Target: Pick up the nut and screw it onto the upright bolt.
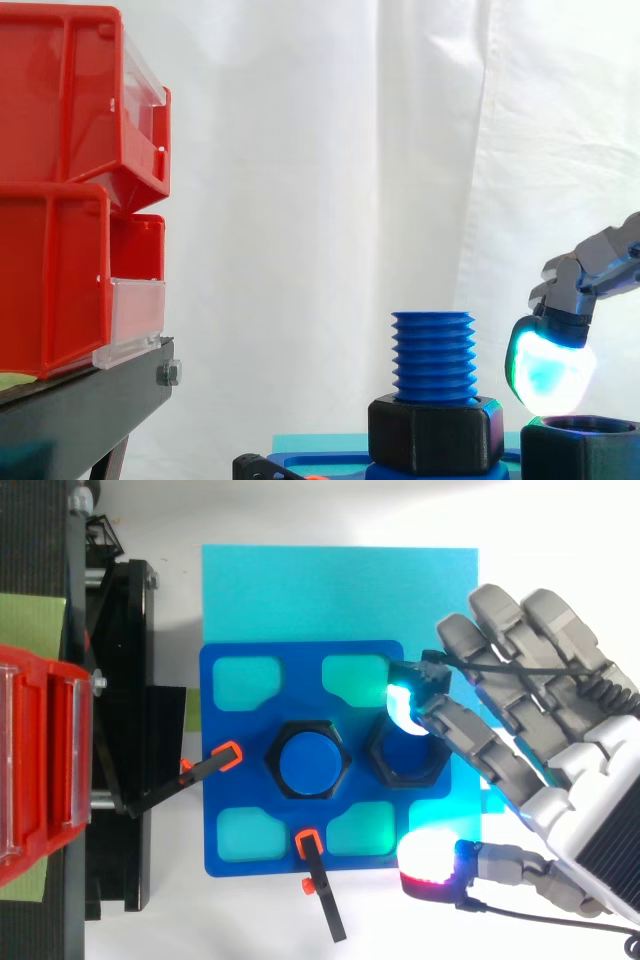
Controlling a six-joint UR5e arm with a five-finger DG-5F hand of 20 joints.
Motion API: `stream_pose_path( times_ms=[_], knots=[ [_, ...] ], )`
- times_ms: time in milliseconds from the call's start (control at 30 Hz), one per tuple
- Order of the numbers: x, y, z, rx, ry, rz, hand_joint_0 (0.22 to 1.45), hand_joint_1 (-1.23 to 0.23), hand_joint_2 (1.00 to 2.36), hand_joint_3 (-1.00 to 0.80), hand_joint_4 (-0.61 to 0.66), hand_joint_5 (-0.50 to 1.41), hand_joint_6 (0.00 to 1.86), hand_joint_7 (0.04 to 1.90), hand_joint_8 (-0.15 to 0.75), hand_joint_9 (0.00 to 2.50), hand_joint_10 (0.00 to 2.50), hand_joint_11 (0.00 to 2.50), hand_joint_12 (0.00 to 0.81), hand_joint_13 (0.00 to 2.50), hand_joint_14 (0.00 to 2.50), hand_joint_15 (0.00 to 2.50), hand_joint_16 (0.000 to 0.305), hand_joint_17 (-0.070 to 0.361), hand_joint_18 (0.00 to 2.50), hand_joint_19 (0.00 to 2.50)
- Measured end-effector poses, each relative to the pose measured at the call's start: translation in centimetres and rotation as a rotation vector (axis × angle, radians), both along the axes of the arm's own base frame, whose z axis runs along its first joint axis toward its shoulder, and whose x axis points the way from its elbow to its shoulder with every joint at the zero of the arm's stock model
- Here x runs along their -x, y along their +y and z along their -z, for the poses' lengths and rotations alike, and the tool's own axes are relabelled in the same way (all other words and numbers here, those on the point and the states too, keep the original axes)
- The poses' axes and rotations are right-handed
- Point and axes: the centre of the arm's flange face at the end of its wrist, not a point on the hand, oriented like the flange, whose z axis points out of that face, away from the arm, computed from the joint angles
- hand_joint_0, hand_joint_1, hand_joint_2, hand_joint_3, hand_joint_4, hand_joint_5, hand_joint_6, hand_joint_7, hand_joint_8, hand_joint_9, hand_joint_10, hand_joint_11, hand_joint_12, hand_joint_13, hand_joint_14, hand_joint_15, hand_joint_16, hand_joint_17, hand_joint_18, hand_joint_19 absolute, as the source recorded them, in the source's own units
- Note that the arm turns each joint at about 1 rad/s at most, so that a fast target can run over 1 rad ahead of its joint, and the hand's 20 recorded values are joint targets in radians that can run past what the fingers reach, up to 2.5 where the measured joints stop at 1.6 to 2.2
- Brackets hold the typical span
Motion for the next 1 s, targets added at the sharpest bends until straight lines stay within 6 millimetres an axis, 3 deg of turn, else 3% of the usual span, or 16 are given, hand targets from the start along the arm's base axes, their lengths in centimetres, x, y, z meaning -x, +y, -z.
stream_pose_path(
  times_ms=[533, 1000],
  knots=[
    [-0.13, -0.45, 0.07, 0.001, 0.004, -0.006, 0.36, -0.67, 1.00, -0.50, 0.34, -0.26, 0.50, 0.90, 0.345, 0.12, 0.00, 0.00, 0.494, 0.00, 0.00, 0.00, 0.073, 0.164, 0.00, 0.00],
    [-0.25, -0.98, 0.14, -0.003, 0.009, -0.016, 0.50, -0.72, 1.00, -0.50, 0.36, -0.21, 0.50, 1.10, 0.312, 0.27, 0.00, 0.01, 0.428, 0.05, 0.00, 0.00, 0.060, 0.135, 0.00, 0.00]
  ],
)
